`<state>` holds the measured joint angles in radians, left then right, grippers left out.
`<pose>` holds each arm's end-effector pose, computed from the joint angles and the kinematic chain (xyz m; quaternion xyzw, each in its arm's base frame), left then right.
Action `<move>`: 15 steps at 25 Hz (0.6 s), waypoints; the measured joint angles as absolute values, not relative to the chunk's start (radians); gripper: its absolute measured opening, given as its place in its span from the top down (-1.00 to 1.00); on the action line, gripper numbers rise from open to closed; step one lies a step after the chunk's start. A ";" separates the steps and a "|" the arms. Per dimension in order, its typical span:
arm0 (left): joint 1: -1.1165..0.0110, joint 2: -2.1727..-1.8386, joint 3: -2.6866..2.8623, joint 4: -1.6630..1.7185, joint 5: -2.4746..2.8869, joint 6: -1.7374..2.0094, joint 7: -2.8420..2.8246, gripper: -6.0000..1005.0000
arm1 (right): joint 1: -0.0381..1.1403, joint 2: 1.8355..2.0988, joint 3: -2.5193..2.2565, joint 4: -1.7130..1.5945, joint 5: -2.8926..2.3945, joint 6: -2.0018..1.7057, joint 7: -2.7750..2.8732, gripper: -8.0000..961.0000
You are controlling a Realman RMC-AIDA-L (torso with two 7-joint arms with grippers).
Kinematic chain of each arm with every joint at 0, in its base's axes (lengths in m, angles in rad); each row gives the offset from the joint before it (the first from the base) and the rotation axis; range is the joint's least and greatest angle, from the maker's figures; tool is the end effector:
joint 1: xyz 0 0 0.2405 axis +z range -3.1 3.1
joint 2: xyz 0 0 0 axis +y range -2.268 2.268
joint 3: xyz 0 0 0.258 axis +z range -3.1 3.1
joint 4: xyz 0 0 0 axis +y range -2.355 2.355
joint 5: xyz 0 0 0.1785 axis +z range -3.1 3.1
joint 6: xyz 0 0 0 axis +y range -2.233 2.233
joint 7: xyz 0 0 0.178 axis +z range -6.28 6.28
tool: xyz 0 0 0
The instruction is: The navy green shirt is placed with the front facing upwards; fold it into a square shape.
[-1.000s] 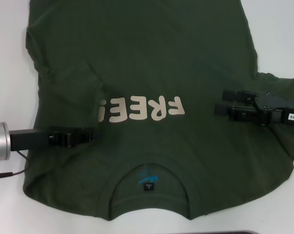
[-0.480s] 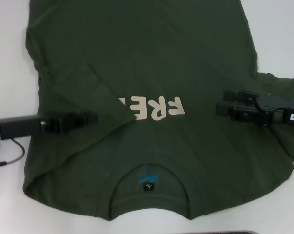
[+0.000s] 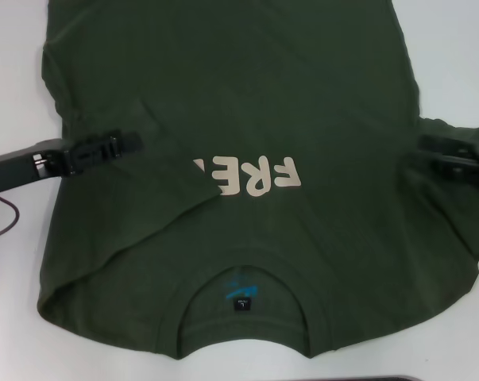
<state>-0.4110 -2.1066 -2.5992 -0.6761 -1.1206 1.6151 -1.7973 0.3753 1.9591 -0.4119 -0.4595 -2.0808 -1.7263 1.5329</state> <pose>-0.2620 0.2899 -0.0208 -0.8258 -0.4620 -0.3063 0.1044 0.2965 0.2637 0.0118 -0.8455 0.4141 0.3154 0.1190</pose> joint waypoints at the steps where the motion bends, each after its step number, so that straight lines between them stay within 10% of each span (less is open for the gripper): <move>1: -0.411 -2.104 -2.603 -0.676 -1.121 1.612 -1.794 0.01 | 0.368 1.954 -0.408 -0.468 -2.082 -1.728 1.546 -0.83; 15: -0.418 -2.102 -2.656 -0.676 -1.121 1.600 -1.737 -0.75 | 0.237 1.863 -0.375 -0.686 -2.095 -1.760 1.902 -0.83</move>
